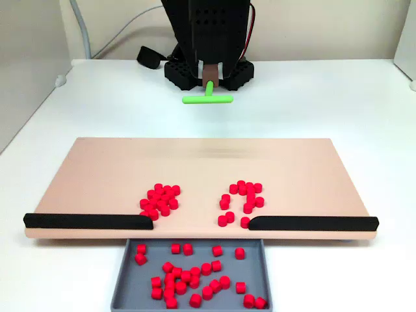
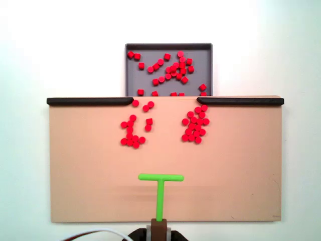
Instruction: Gather the right side granules
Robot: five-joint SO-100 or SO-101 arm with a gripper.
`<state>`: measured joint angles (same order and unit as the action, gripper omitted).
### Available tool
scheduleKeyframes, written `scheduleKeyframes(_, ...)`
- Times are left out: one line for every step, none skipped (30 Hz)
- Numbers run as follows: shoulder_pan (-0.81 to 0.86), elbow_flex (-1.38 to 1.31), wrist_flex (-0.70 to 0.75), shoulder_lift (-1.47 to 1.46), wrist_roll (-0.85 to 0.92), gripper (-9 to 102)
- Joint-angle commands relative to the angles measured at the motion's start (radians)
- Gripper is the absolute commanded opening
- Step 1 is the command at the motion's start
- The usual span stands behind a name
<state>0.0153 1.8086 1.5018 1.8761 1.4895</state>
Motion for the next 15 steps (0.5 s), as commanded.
scheduleKeyframes(0.023, -0.006, -0.005, -0.015, 0.095, 0)
scheduleKeyframes(0.023, -0.006, -0.005, -0.017, 0.095, 0)
scheduleKeyframes(0.023, -0.006, -0.005, -0.018, 0.095, 0)
scheduleKeyframes(0.023, -0.006, -0.005, -0.018, 0.095, 0)
scheduleKeyframes(0.023, -0.006, -0.005, -0.020, 0.095, 0)
scheduleKeyframes(0.023, -0.006, -0.005, -0.020, 0.095, 0)
scheduleKeyframes(0.023, -0.006, -0.005, -0.020, 0.095, 0)
scheduleKeyframes(0.023, -0.006, -0.005, -0.020, 0.095, 0)
scheduleKeyframes(0.023, -0.006, -0.005, -0.021, 0.095, 0)
scheduleKeyframes(0.023, -0.006, -0.005, -0.021, 0.095, 0)
scheduleKeyframes(0.023, -0.006, -0.005, -0.021, 0.095, 0)
scheduleKeyframes(0.023, -0.006, -0.005, -0.021, 0.095, 0)
scheduleKeyframes(0.023, -0.006, -0.005, -0.021, 0.095, 0)
scheduleKeyframes(0.023, -0.006, -0.005, -0.021, 0.095, 0)
scheduleKeyframes(0.023, -0.006, -0.005, -0.021, 0.095, 0)
